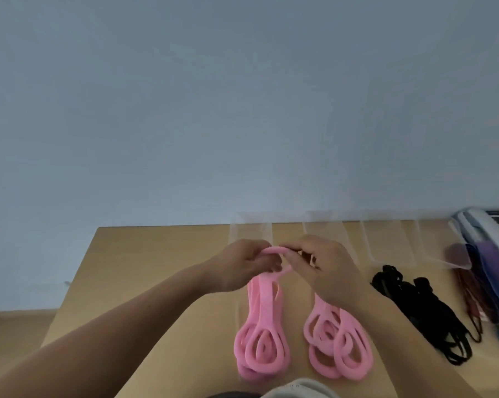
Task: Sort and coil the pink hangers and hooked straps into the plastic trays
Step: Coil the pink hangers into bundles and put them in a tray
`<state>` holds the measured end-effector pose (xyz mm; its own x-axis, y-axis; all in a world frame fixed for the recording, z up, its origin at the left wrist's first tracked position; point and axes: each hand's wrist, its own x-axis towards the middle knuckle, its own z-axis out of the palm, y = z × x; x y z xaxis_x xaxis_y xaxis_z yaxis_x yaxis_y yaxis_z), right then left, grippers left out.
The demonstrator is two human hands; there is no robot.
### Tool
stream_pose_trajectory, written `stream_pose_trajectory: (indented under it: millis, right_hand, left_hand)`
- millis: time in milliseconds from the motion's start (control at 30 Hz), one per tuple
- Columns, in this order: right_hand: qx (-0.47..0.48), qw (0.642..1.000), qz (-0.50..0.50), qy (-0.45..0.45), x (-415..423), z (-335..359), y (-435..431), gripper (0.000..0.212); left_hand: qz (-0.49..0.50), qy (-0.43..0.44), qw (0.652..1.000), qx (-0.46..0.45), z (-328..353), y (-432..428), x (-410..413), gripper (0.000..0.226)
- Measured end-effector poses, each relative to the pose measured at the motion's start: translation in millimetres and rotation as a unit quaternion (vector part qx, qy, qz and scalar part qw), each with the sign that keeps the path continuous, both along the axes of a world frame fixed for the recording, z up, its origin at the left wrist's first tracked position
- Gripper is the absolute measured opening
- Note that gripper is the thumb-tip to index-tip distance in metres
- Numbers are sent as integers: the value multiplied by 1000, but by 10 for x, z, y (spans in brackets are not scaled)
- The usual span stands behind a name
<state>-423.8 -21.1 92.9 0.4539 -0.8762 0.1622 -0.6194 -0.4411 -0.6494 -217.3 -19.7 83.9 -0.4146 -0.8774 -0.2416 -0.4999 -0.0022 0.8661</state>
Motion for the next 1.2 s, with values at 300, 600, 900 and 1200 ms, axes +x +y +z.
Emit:
stream_pose_trajectory:
  millis: [300, 600, 900, 1200]
  right_hand:
    - [15, 997, -33, -75, 188, 334, -96, 24]
    - [100, 979, -37, -175, 312, 204, 29, 13]
    - [210, 962, -7, -177, 186, 236, 131, 21]
    - [58, 989, -49, -130, 242, 133, 244, 8]
  left_hand:
    - [70, 172, 980, 75, 396, 38, 95, 16]
    - [139, 264, 939, 171, 264, 237, 165, 48]
    - [111, 269, 947, 136, 253, 339, 148, 31]
    - [134, 179, 959, 176, 302, 437, 130, 36]
